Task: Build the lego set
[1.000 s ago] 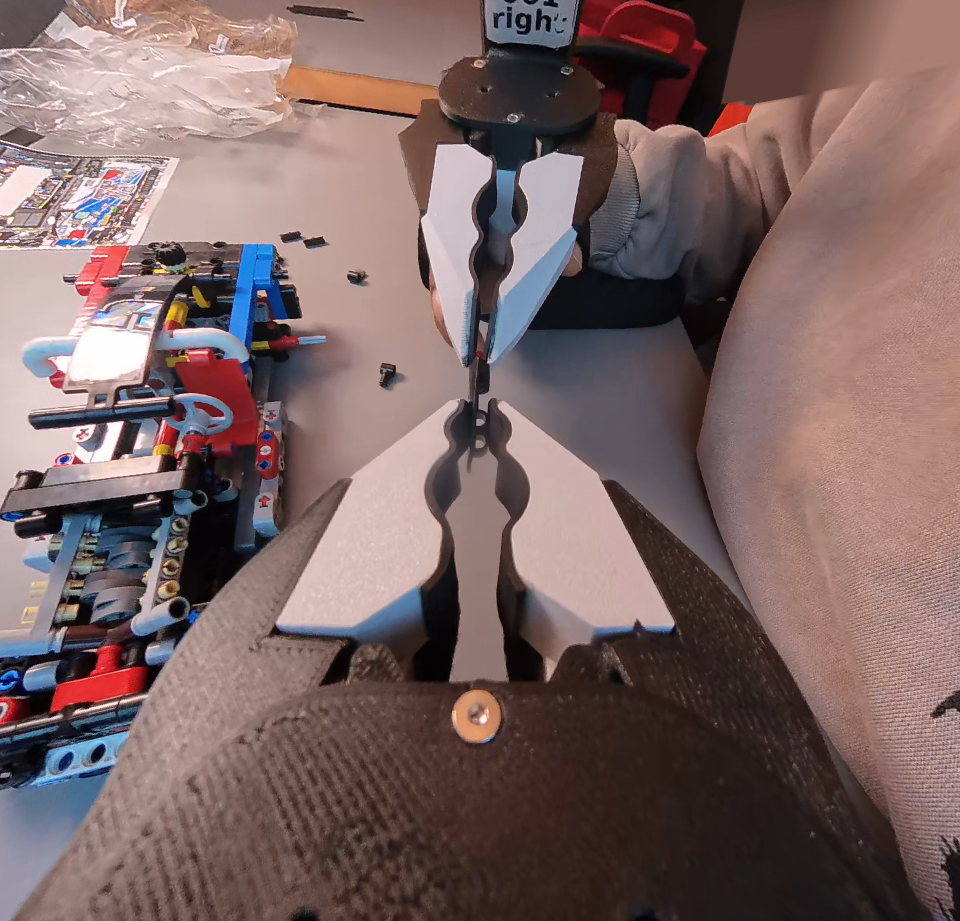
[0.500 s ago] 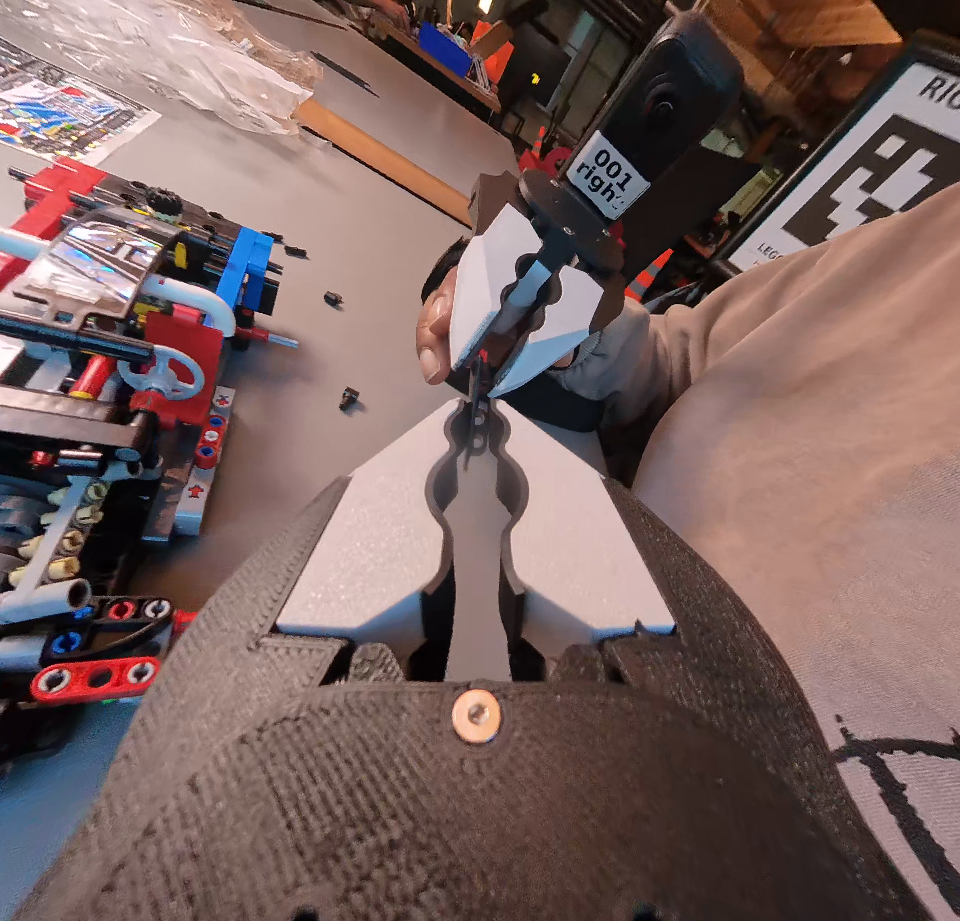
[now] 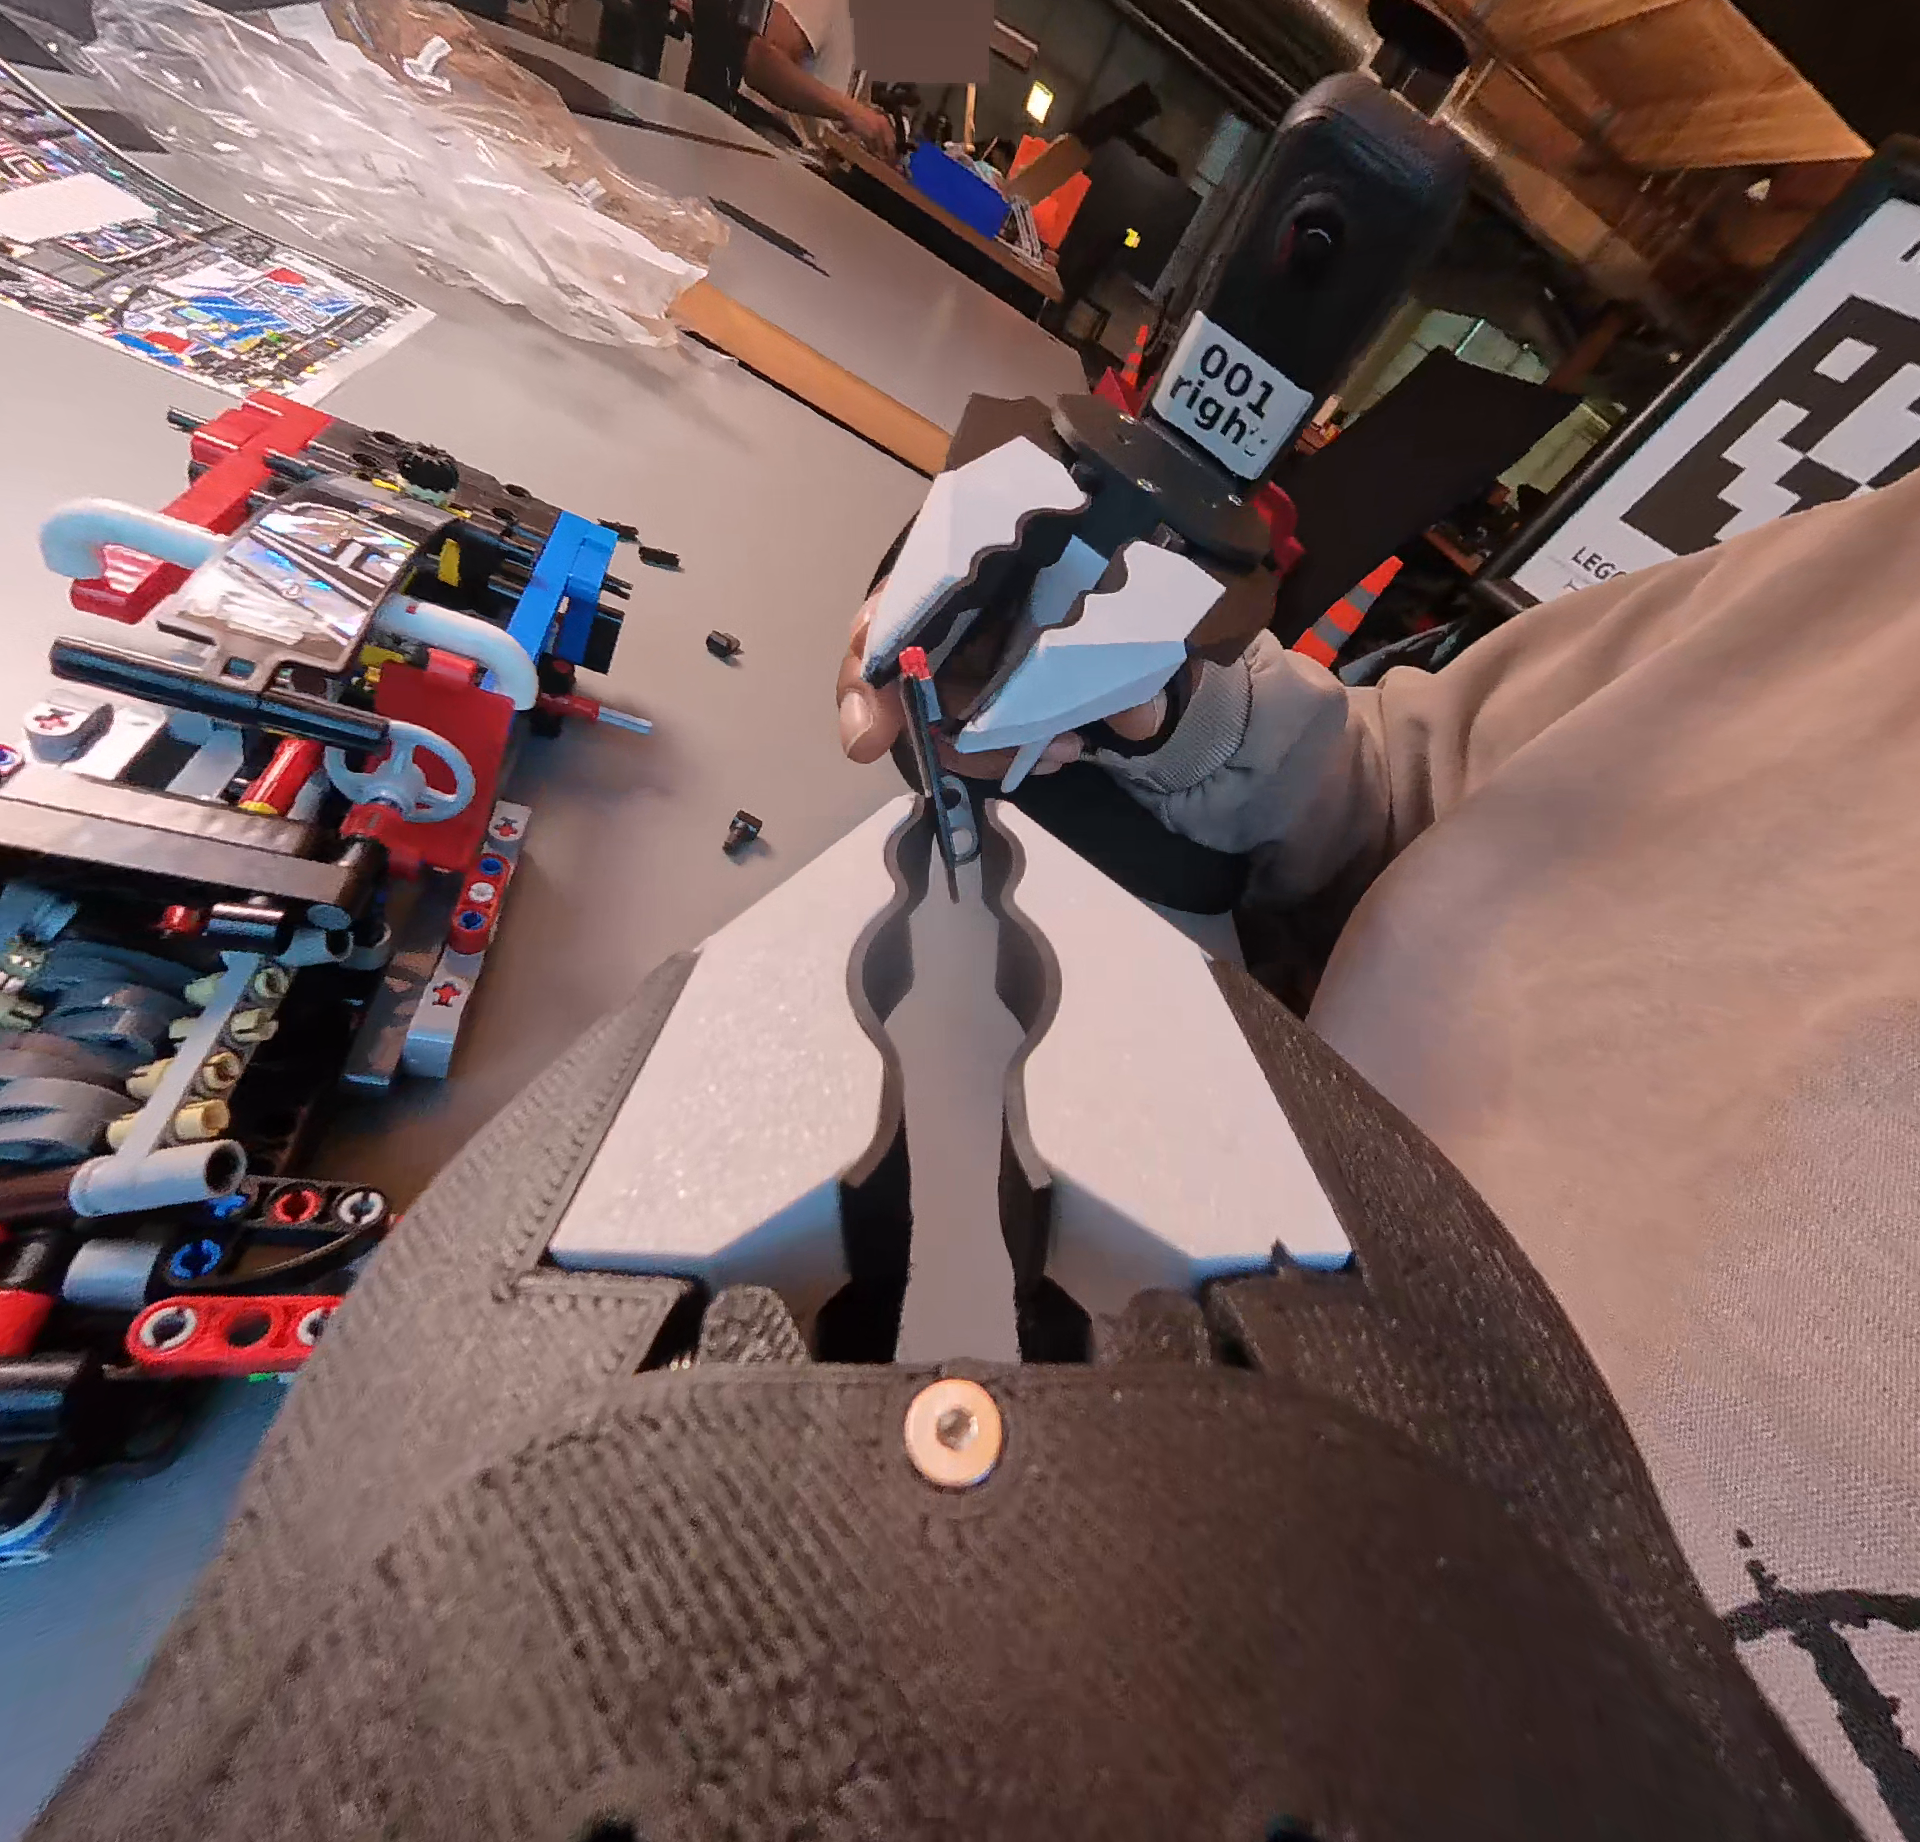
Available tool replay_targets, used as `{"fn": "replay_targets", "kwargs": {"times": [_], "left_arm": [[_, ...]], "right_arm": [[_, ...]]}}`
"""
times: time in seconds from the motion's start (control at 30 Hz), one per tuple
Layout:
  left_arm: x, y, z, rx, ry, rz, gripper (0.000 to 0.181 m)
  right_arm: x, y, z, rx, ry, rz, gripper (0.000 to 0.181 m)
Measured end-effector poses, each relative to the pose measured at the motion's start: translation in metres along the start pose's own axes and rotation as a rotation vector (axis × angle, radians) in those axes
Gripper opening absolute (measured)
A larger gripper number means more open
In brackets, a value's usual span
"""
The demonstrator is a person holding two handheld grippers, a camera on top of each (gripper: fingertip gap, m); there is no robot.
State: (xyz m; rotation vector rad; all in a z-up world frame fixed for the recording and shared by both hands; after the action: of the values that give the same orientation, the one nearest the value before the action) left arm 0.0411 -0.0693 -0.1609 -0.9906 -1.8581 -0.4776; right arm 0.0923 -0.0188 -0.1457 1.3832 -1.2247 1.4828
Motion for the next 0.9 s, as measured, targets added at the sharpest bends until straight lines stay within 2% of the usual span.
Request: {"fn": "replay_targets", "kwargs": {"times": [0.3, 0.57, 0.9], "left_arm": [[-0.002, 0.002, 0.005, 0.023, -0.115, -0.023, 0.005], [-0.001, 0.001, 0.005, 0.040, -0.129, -0.025, 0.005], [-0.005, -0.002, 0.010, 0.065, -0.169, -0.013, 0.005]], "right_arm": [[-0.002, 0.007, 0.001, -0.119, -0.174, 0.021, 0.015], [-0.002, 0.008, -0.001, -0.084, -0.106, 0.015, 0.012], [-0.007, 0.014, 0.000, -0.077, -0.111, 0.035, 0.012]]}}
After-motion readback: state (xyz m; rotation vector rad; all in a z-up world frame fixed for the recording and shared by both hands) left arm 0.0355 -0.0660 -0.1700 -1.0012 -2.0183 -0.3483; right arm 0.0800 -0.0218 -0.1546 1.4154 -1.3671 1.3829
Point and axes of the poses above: each gripper's, where its closed fingertips meet, y out along the fingers, x out of its top, z = x × y across the jaws, the point moved 4 cm from there along -y, back along the fingers, and after that the axes turned 5 degrees about -x, right-handed, at the moved point
